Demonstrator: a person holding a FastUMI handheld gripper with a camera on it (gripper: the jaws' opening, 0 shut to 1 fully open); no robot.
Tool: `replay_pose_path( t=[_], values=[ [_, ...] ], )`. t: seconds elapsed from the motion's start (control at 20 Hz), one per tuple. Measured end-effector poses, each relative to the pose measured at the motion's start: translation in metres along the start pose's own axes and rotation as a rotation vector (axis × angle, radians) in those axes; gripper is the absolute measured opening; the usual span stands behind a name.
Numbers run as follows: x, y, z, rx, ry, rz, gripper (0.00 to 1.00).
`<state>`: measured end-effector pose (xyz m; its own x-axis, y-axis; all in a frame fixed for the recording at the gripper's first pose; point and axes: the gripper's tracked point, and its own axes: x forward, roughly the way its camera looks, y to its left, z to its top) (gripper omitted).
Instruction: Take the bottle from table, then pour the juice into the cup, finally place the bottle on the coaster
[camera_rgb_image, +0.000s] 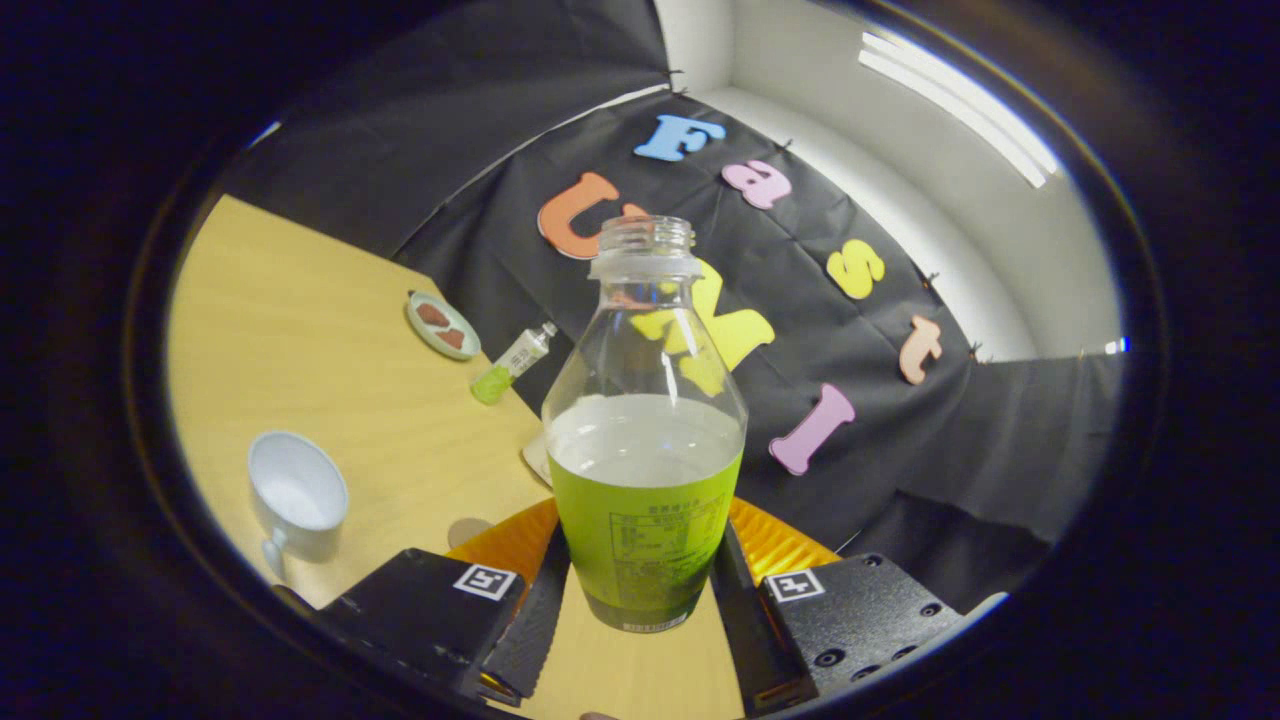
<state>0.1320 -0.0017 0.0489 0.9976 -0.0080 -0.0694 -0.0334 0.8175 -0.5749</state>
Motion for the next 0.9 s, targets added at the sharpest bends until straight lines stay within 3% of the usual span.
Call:
replay_pose_path(
  t=[0.2,0.3,0.9],
  values=[
    [0.006,-0.006,0.012,0.359,-0.043,0.112,0.76],
    [0.014,-0.011,0.011,0.471,-0.043,0.136,0.76],
    [0.096,0.023,-0.011,0.582,0.034,0.276,0.76]
  ],
)
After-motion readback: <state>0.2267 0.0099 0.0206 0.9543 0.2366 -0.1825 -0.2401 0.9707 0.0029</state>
